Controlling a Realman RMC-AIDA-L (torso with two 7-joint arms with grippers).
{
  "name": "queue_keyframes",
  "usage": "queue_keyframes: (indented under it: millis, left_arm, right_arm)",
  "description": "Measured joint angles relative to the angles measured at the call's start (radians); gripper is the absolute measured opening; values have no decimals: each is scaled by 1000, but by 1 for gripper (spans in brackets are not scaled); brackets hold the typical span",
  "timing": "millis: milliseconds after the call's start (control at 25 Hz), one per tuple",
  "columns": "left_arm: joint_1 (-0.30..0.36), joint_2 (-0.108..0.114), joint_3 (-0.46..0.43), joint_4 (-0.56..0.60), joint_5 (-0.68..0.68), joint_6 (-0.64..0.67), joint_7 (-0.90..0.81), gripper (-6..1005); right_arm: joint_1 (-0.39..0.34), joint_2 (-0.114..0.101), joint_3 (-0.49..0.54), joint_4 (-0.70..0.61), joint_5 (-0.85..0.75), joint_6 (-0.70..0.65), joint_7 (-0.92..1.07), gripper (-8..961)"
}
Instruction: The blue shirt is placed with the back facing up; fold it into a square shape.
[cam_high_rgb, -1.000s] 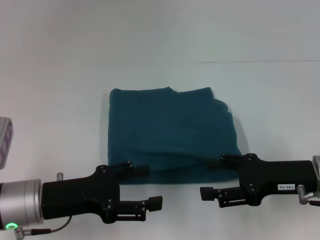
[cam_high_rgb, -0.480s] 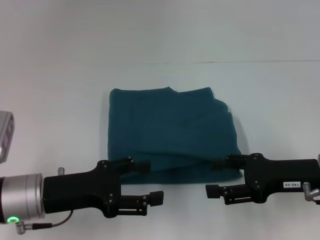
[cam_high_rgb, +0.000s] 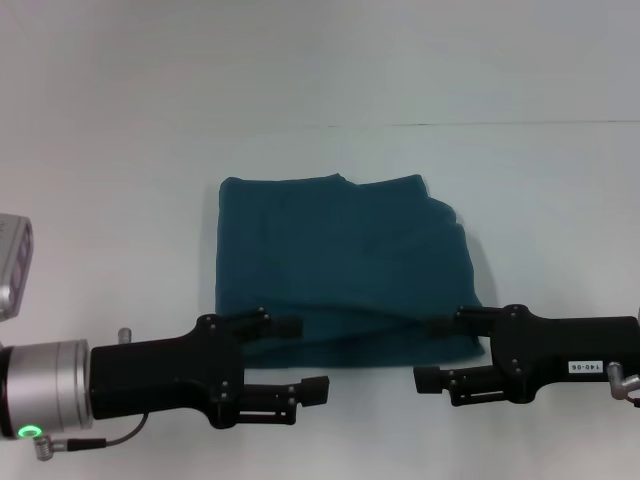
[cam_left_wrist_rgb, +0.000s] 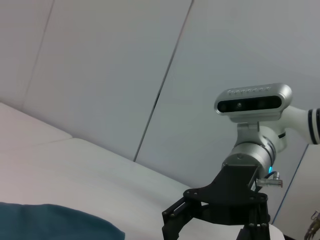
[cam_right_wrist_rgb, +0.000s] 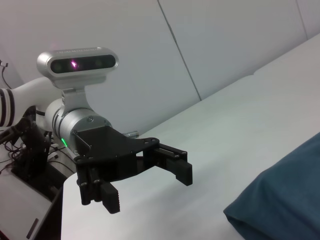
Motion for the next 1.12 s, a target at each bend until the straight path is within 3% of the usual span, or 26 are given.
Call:
queue_keyframes:
  millis: [1120]
  left_arm:
    - [-3, 0, -1, -6, 0, -21, -2, 905]
  right_arm:
    - [1, 0, 7, 3, 3, 21, -1, 915]
